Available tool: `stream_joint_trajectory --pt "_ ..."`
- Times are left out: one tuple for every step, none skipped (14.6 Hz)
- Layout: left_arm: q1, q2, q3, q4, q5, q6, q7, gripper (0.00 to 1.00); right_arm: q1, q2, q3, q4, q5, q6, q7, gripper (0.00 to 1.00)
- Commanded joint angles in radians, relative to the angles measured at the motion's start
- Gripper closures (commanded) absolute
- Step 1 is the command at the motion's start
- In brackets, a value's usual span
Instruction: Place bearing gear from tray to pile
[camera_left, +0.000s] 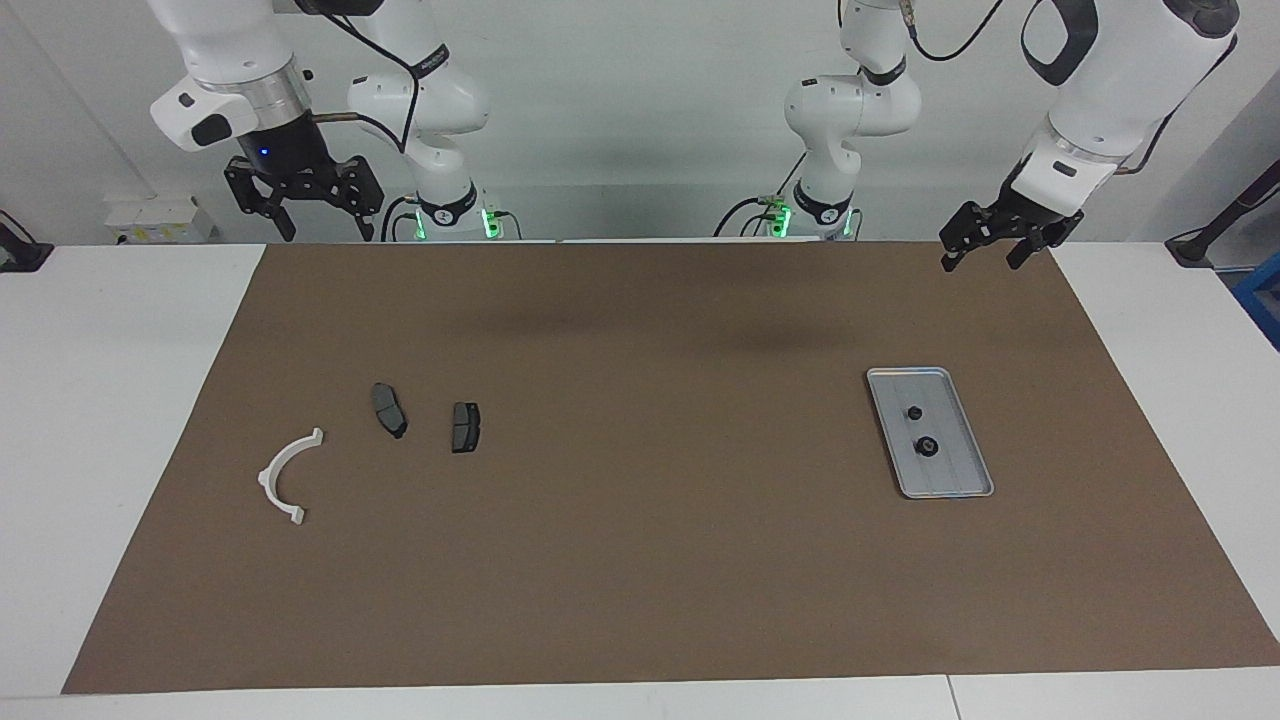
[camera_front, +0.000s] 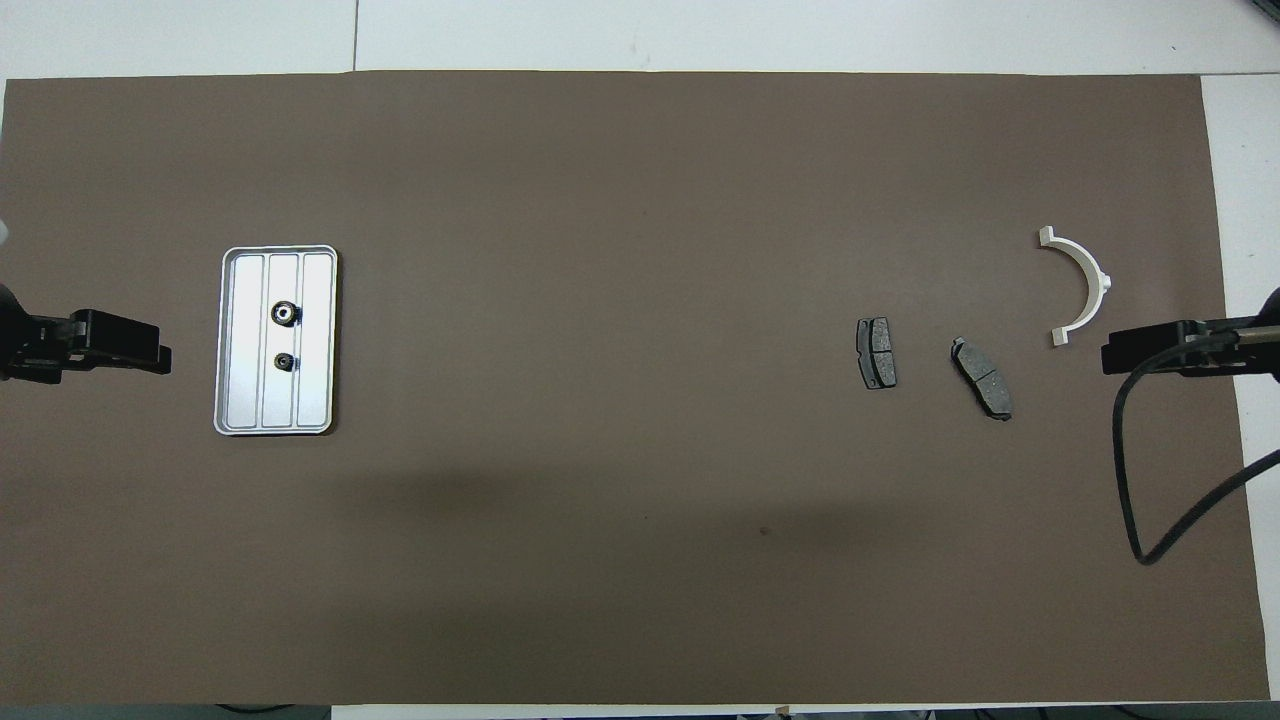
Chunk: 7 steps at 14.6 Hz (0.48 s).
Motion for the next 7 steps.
stream_joint_trajectory --pt "-0.017 -0.008 0.011 0.004 0.014 -0.008 -0.005 0.0 -0.015 -0.011 0.005 -0.003 0.026 0.003 -0.025 0.0" --pt "-0.017 -0.008 0.011 0.004 0.014 -0.006 -0.005 0.0 -0.017 -0.011 0.005 -0.003 0.026 0.003 -0.025 0.0" --pt "-0.015 -0.008 0.011 0.004 0.014 -0.005 -0.005 0.0 -0.017 -0.011 0.005 -0.003 0.026 0.001 -0.025 0.0" --pt "-0.014 -0.01 0.011 0.003 0.014 -0.005 -0.008 0.0 -0.014 -0.011 0.005 -0.003 0.026 0.001 -0.025 0.0" --pt "-0.01 -0.01 0.01 0.001 0.012 0.012 -0.013 0.0 -0.011 -0.011 0.005 -0.003 0.026 0.001 -0.025 0.0" --pt "-0.001 -0.02 0.01 -0.022 0.012 0.053 -0.043 0.0 -0.008 -0.011 0.005 -0.003 0.026 0.001 -0.025 0.0" --pt "0.0 -0.036 0.011 -0.049 0.012 0.073 -0.04 0.03 -0.006 -0.011 0.008 -0.003 0.026 0.001 -0.025 0.0"
